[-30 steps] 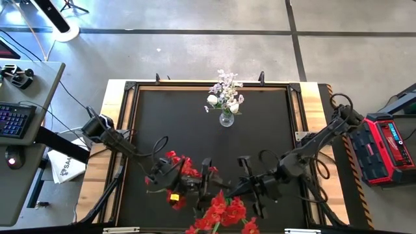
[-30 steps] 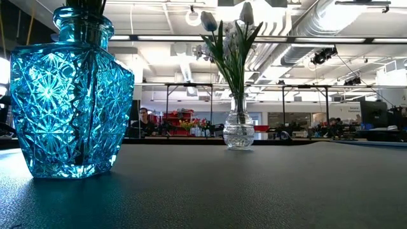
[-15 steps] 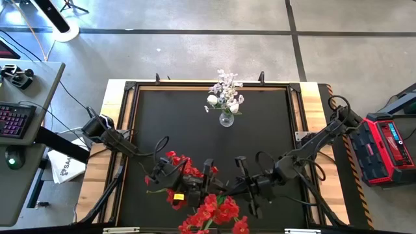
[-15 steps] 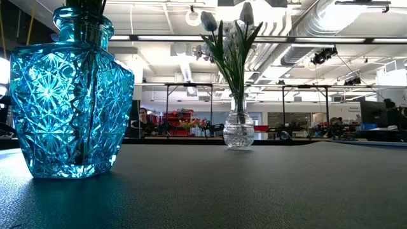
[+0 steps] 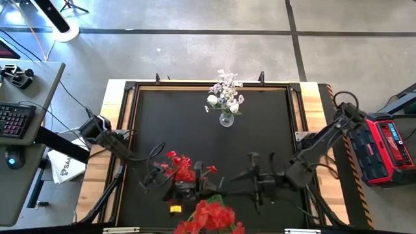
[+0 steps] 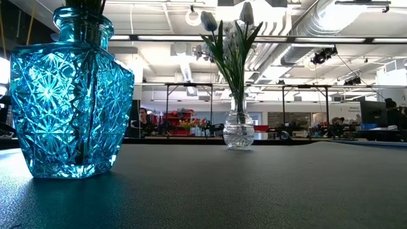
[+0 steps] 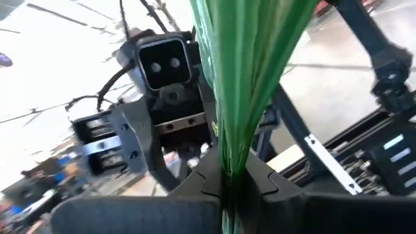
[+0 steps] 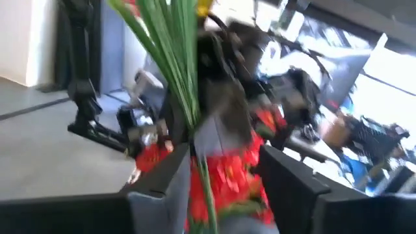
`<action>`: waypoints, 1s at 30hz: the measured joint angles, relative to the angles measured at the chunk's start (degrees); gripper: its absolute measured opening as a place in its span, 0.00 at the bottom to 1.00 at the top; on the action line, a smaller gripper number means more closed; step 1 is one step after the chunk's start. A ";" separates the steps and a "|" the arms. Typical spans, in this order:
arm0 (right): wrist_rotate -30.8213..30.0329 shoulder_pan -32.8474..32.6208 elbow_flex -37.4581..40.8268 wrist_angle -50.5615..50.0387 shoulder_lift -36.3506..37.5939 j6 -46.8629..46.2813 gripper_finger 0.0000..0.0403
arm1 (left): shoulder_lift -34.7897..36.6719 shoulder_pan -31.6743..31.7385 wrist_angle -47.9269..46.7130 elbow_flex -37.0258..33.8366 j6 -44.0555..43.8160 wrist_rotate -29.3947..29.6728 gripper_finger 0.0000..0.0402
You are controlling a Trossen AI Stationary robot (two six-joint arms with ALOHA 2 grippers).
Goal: Sort flowers into vase by color
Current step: Put the red flowers into the blue vase
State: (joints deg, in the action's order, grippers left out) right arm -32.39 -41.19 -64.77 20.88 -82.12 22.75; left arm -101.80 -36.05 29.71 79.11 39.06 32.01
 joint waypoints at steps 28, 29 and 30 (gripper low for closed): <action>-14.69 -9.51 0.02 -13.84 -1.18 -15.26 0.39 | 24.15 -27.51 -72.22 4.59 -74.21 23.23 0.00; -14.67 -9.52 0.02 -13.92 -1.18 -15.27 0.39 | 23.34 -28.70 -73.83 3.37 -78.79 24.72 0.00; -14.64 -9.53 0.02 -14.02 -1.18 -15.27 0.39 | 22.48 -29.78 -74.86 2.08 -83.14 25.80 0.00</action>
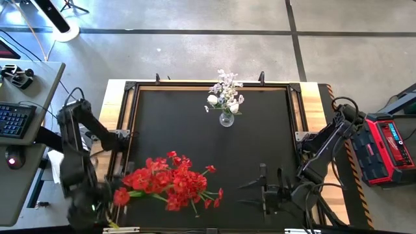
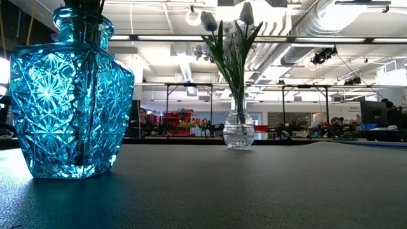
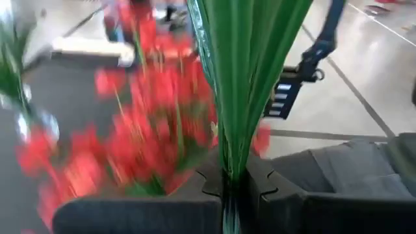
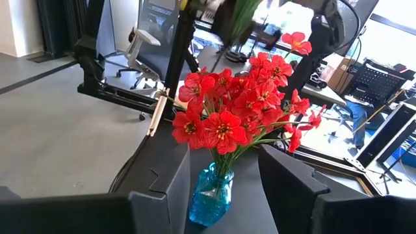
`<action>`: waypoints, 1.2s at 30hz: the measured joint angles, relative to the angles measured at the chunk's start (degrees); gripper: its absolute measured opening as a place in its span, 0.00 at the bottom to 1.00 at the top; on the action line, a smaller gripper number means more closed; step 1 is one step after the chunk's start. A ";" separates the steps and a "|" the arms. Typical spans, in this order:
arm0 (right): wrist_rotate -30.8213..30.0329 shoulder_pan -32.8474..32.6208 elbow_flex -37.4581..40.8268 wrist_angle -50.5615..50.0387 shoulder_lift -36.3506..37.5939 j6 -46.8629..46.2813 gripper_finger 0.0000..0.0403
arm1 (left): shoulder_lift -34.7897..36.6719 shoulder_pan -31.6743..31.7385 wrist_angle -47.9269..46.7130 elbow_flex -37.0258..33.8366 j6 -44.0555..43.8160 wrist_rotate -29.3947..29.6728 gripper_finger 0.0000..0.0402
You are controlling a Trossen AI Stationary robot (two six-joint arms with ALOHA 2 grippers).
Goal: Sort flowers into vase by color
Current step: Put the red flowers into the blue vase
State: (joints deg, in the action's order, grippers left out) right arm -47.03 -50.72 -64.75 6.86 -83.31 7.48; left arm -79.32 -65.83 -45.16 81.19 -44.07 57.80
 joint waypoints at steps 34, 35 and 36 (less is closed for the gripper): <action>0.04 0.09 0.00 0.20 0.00 -0.02 0.39 | -16.20 6.39 44.13 -14.47 27.46 19.02 0.00; 0.04 0.09 0.00 0.16 0.00 -0.02 0.39 | -16.20 6.39 45.31 -14.47 31.20 18.11 0.00; 0.04 0.09 0.00 0.14 0.00 -0.04 0.39 | -16.20 6.43 46.15 -14.56 33.64 17.21 0.00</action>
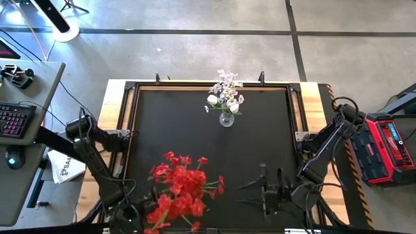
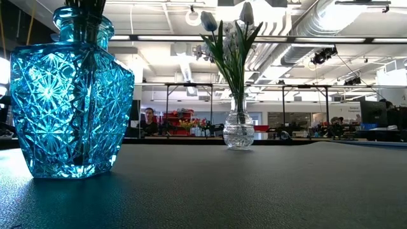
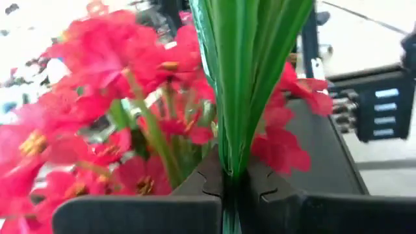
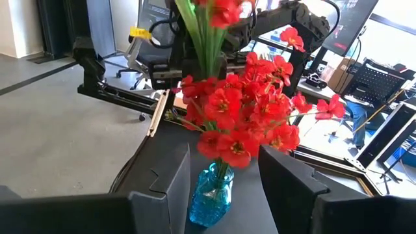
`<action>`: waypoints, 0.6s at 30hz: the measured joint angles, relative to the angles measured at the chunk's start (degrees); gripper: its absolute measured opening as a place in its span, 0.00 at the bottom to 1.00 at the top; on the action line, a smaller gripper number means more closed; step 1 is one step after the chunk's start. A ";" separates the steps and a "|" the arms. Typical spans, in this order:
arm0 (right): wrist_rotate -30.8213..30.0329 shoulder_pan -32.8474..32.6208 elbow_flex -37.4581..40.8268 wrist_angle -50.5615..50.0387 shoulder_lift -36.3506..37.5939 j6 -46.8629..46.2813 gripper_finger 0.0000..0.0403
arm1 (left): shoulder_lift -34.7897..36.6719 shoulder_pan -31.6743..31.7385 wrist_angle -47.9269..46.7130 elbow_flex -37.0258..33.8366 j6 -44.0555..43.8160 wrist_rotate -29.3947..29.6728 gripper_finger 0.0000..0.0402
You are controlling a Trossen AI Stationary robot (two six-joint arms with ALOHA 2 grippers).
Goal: Sort flowers into vase by color
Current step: Put the red flowers into the blue vase
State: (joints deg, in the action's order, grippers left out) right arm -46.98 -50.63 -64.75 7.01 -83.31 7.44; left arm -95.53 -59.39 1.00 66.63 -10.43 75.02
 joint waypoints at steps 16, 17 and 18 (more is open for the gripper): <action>0.42 0.02 0.00 -1.24 0.00 -1.46 0.39 | -0.09 0.96 15.43 -7.34 10.81 6.85 0.00; 0.43 0.02 0.00 -1.25 0.00 -1.46 0.39 | -0.09 0.60 17.34 -7.34 13.23 6.36 0.00; 0.42 0.02 0.00 -1.22 0.00 -1.46 0.39 | -0.09 0.23 19.23 -7.34 15.77 5.73 0.00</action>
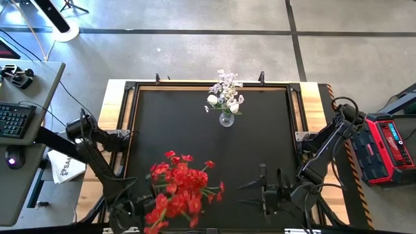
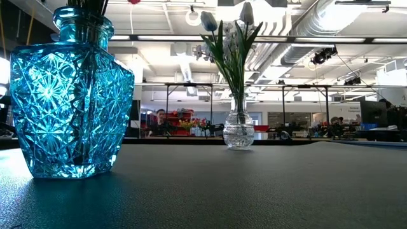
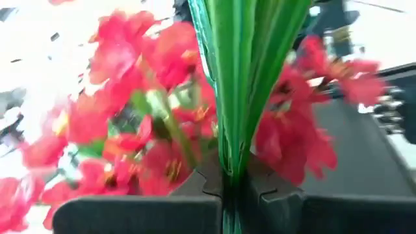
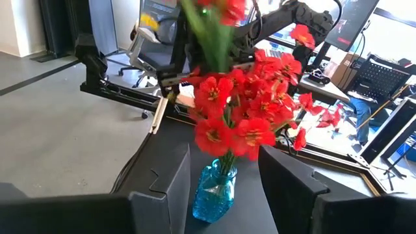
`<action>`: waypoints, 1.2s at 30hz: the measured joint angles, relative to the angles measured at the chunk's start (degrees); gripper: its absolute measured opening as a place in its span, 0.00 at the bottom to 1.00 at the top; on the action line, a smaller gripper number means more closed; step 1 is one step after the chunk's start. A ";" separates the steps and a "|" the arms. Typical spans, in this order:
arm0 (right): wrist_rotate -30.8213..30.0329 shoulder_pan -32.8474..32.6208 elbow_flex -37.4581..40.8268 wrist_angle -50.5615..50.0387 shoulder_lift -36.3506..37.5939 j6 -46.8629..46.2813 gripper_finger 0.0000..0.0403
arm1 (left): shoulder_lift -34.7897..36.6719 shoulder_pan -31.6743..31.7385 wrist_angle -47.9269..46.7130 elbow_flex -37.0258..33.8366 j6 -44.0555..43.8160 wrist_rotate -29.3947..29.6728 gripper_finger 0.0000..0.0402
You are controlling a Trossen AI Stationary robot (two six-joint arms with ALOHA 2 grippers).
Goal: Sort flowers into vase by color
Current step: Put the red flowers into the blue vase
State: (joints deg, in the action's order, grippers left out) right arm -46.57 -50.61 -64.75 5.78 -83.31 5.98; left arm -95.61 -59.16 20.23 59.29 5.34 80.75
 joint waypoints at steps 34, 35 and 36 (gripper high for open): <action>0.00 0.39 0.00 1.69 -1.55 0.33 0.39 | 9.49 7.35 55.93 -33.97 19.21 -40.46 0.00; -0.01 0.48 0.00 1.73 -1.55 0.34 0.39 | 9.05 7.61 55.96 -33.97 18.79 -40.48 0.00; 0.00 0.62 0.00 1.77 -1.55 0.32 0.39 | 8.68 7.88 55.87 -33.97 18.46 -40.49 0.00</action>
State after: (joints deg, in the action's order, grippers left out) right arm -46.57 -49.99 -64.75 7.55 -84.86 6.30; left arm -86.93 -51.28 76.09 25.32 23.79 40.25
